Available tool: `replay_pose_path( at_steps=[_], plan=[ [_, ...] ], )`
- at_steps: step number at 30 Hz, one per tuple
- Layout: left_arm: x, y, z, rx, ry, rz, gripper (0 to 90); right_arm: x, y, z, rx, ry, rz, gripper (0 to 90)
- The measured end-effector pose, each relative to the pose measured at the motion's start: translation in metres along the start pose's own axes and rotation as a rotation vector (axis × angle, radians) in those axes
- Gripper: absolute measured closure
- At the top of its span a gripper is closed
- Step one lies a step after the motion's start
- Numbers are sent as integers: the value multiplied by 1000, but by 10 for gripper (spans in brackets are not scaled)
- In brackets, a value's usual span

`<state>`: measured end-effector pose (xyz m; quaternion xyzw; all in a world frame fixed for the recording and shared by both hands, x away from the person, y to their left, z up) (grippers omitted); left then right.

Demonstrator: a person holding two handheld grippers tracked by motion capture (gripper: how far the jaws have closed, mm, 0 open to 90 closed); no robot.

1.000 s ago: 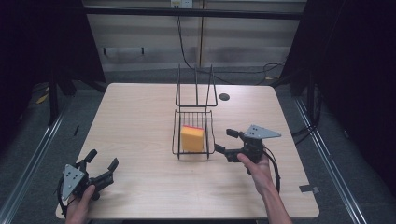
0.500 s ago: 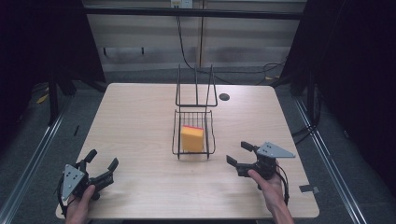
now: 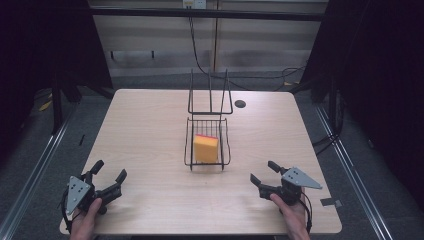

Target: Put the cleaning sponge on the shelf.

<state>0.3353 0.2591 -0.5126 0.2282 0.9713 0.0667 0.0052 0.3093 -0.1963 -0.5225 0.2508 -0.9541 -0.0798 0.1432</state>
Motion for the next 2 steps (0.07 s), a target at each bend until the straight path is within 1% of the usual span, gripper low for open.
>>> replay_pose_path(
  at_steps=[2],
  plan=[
    [0, 0, 0, 1, 0, 1, 156, 2, -2, 0, -13, -31, 8, 163]
  ],
)
Point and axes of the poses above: each handheld gripper's, and its own axes: x roughly backward along the jaws, z roughly out of its underside, y roughly to its left, the point moved 10 cm from there along -x, roughly forward along the jaws, and after that the axes turned 8 degrees about -x, right-handed, at the moved point
